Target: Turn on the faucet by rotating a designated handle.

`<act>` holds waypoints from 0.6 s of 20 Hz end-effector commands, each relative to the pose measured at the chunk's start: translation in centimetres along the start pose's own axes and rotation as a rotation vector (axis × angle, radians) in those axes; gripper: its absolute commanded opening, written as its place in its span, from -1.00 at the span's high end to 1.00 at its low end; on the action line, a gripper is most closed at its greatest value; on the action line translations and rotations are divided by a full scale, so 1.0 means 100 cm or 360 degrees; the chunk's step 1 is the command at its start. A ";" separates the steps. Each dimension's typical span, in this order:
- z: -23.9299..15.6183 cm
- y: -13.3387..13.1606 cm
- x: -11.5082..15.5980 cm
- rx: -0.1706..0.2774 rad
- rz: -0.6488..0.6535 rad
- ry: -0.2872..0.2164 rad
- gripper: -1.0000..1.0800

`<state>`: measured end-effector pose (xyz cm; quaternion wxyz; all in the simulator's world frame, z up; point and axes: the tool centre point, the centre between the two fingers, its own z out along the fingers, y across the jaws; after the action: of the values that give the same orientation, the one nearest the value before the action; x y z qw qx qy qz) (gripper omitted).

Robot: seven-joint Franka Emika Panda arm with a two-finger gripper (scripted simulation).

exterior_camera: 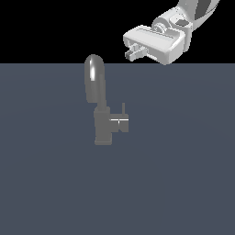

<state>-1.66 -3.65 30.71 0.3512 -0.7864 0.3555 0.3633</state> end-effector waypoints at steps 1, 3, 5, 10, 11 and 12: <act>0.005 -0.001 0.021 0.0089 0.0085 -0.0089 1.00; 0.010 -0.001 0.037 0.0161 0.0155 -0.0160 1.00; 0.017 0.000 0.054 0.0233 0.0226 -0.0233 1.00; 0.035 0.002 0.092 0.0412 0.0400 -0.0410 1.00; 0.039 0.003 0.099 0.0443 0.0431 -0.0441 1.00; 0.043 0.004 0.105 0.0474 0.0461 -0.0471 1.00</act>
<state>1.47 -3.65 21.00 0.4457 -0.6261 0.4493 0.4555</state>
